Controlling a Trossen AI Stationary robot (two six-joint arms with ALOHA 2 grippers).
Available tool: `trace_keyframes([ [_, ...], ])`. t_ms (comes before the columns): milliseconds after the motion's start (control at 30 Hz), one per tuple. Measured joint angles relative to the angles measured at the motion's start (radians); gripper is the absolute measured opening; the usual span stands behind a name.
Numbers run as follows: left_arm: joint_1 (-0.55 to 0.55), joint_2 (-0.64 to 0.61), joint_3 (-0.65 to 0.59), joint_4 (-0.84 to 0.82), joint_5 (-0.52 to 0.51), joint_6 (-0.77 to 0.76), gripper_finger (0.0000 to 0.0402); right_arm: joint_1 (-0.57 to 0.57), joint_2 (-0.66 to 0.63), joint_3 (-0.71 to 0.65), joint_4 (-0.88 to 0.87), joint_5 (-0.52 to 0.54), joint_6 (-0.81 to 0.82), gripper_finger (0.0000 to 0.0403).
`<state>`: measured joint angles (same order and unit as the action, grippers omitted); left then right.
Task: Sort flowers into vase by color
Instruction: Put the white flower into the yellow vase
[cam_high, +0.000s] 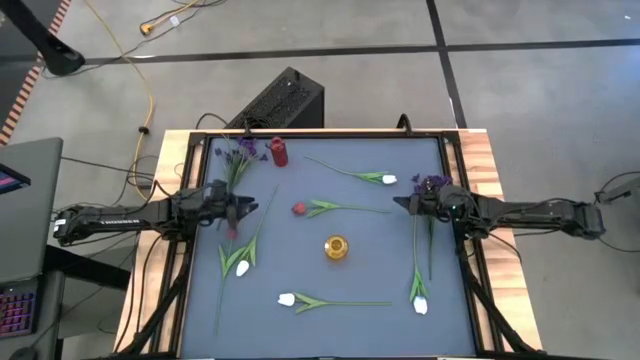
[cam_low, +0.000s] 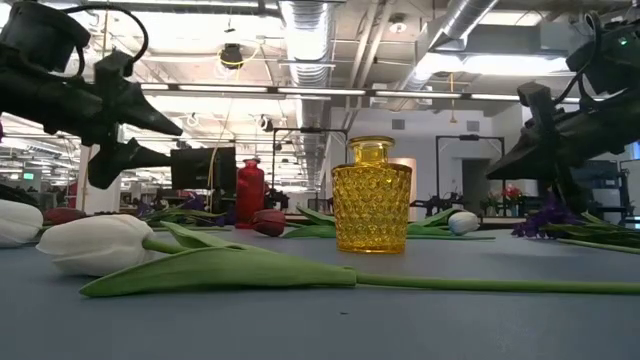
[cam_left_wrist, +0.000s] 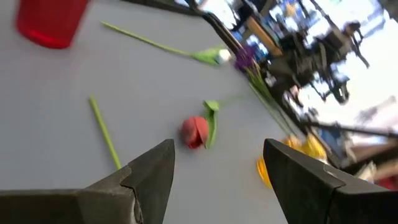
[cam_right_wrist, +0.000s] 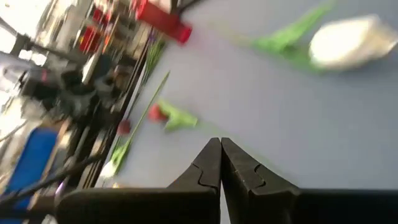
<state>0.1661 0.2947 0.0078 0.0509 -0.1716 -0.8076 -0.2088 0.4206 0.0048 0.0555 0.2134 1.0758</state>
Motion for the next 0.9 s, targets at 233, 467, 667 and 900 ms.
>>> trace_keyframes([
  [233,0.0,0.0,0.0,0.015,-0.106,-0.075,0.0235,-0.048,-0.003,0.0,0.08,0.028,-0.081,0.0033],
  [467,0.0,0.0,0.005,0.078,0.001,-0.101,0.0234,-0.058,-0.002,0.092,0.13,-0.118,-0.355,0.0054],
  [667,0.004,0.032,0.13,0.055,-0.01,0.083,0.0209,-0.053,0.044,0.262,0.017,-0.161,-0.484,0.008],
  [900,0.024,0.162,0.29,0.029,-0.018,0.319,0.0172,-0.053,0.18,0.479,-0.248,-0.163,-0.589,0.01],
])
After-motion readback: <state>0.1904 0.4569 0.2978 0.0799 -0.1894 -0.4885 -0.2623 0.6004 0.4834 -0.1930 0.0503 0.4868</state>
